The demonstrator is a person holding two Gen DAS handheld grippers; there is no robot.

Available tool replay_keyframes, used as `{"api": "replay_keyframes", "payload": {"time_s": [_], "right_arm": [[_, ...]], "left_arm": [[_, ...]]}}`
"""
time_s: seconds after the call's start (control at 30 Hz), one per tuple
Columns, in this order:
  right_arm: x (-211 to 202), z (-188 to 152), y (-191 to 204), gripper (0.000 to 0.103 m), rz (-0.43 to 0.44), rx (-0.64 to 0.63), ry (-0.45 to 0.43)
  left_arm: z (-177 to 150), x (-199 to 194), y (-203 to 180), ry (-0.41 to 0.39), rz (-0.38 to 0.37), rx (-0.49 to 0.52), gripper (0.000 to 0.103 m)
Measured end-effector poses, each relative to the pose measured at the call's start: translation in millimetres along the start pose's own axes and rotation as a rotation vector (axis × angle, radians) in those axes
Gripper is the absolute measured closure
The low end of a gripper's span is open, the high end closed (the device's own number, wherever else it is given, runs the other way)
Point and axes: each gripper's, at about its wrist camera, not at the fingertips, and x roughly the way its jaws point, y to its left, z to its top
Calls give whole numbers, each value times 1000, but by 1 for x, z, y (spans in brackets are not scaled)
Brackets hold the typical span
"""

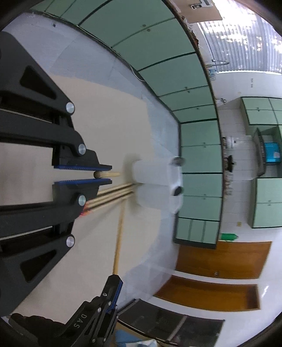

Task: Organize utensils
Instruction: 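Carry both wooden chopsticks upright and insert them into the caddy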

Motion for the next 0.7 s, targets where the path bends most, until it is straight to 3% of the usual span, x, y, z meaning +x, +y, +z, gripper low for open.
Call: {"api": "replay_keyframes", "payload": {"time_s": [0.2,0.53,0.7], "right_arm": [[-11,52,0,96,42,-19,-67],[9,116,-11,97,137,-9,-31],[7,141,-15,97,142,-15,-62]], "left_arm": [[39,-3,5,-62,-39,-15,97],[91,10,9,-95,-99,-31,97],[107,10,12,-120,-123,-35,97]]}}
